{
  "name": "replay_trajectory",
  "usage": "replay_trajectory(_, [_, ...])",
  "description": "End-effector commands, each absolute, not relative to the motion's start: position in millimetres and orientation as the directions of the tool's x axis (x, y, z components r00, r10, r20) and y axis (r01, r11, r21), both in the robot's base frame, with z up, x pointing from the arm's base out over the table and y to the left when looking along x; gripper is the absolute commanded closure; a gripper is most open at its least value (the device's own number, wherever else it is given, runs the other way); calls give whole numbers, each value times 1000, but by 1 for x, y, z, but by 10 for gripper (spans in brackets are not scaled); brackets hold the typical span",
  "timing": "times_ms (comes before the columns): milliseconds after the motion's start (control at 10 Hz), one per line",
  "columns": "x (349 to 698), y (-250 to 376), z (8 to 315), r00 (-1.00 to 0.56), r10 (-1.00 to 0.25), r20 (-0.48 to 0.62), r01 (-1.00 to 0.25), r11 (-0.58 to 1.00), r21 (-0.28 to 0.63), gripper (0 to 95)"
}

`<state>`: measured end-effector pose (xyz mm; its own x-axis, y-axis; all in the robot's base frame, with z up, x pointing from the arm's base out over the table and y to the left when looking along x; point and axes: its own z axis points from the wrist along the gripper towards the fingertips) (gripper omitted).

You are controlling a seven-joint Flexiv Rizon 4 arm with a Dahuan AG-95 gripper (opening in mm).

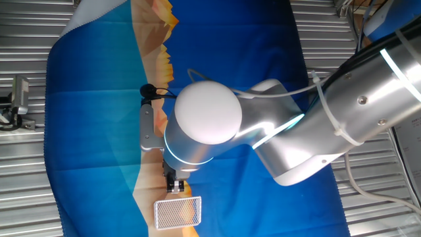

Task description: Push the soccer ball into the goal

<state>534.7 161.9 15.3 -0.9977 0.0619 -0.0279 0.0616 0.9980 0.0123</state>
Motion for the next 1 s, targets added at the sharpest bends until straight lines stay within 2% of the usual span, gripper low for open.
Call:
replay_trajectory(100, [535,162,14,-998,61,-29,61,998,13,950])
replay_trajectory(800, [535,162,14,-998,57,-27,57,998,16,950])
replay_trajectory(900, [536,170,14,-981,194,-18,187,964,190,950])
replay_trajectory(1000, [536,173,14,-984,179,-20,176,978,108,950])
